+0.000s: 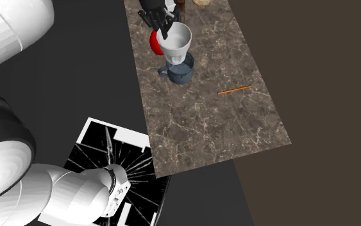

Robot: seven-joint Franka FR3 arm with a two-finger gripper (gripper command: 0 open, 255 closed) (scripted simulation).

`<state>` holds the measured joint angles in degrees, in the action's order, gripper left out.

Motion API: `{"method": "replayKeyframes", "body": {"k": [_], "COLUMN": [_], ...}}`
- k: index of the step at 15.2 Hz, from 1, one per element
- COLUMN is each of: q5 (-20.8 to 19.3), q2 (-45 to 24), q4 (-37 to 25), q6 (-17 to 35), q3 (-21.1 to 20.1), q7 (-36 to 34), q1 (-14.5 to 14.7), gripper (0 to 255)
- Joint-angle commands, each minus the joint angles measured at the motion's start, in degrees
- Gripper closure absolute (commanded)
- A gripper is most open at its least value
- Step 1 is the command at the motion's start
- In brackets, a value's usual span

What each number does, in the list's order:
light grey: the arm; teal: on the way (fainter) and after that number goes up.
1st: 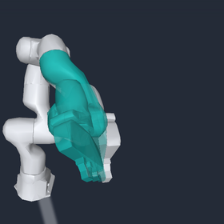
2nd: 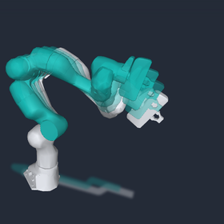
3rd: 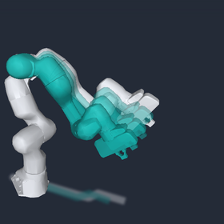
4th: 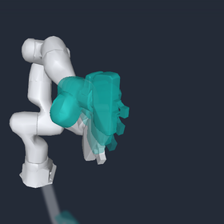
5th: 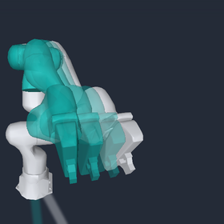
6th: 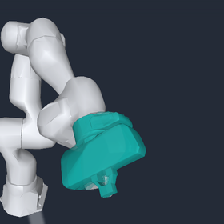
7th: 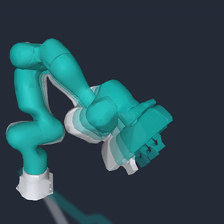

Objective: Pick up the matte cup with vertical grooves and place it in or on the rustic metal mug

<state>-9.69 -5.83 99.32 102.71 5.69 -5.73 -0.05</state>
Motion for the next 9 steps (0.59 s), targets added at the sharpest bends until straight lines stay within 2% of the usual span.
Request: {"method": "replayKeyframes", "body": {"k": [1,9], "q5": [-0.1,-0.3], "q2": [-0.1,-1.0], "q4": [1.5,6.2], "q6": [1.6,7.2], "q3": [0.0,0.0], "q7": [-0.3,-1.1], "q1": [0.0,-0.1], "gripper": [255,255]}}
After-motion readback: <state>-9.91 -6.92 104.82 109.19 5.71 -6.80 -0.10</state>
